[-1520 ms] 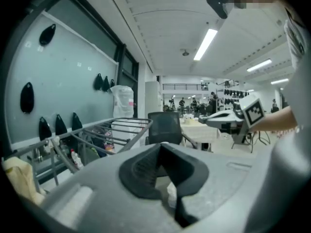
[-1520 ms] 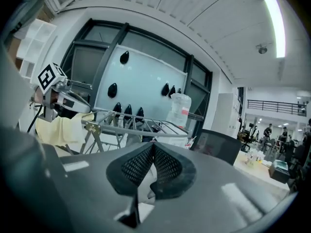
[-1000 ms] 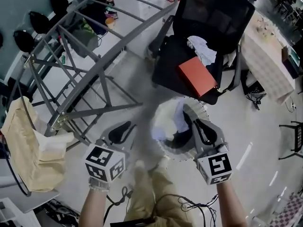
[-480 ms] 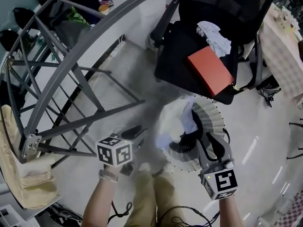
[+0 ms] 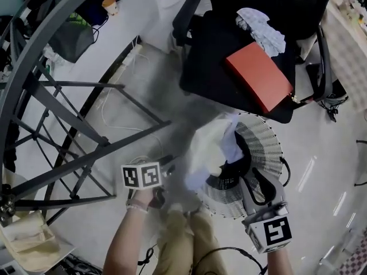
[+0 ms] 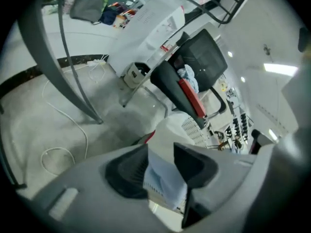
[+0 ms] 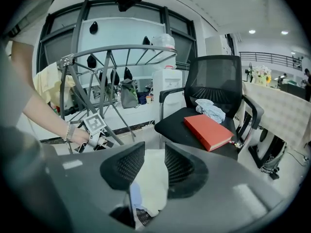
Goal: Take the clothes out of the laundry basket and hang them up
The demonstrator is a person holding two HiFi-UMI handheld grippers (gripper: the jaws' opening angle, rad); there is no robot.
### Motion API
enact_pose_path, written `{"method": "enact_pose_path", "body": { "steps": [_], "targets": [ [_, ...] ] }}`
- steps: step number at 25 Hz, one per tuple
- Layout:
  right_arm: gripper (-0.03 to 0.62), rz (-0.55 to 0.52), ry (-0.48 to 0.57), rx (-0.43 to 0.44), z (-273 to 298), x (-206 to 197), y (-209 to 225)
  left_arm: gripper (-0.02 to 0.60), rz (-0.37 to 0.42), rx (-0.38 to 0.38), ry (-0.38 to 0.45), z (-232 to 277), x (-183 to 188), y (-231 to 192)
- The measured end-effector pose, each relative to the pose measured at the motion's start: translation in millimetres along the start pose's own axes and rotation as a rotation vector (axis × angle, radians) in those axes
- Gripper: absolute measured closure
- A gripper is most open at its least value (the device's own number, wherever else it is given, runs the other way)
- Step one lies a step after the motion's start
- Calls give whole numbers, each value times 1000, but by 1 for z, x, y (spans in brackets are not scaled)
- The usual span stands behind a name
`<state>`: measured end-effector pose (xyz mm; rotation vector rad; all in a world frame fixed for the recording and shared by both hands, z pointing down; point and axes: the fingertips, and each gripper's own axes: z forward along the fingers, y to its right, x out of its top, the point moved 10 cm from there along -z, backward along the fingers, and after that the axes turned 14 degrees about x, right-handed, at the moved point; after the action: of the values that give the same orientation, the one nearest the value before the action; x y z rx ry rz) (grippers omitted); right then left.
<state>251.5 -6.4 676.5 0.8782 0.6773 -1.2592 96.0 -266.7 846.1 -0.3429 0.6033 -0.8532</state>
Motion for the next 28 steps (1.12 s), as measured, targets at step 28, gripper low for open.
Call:
{"method": "enact_pose_path", "body": {
  "steps": [28],
  "targets": [
    [479,30,7,-70,-42,-12,7,568,115,-92,138,-26,21,54]
  ]
}}
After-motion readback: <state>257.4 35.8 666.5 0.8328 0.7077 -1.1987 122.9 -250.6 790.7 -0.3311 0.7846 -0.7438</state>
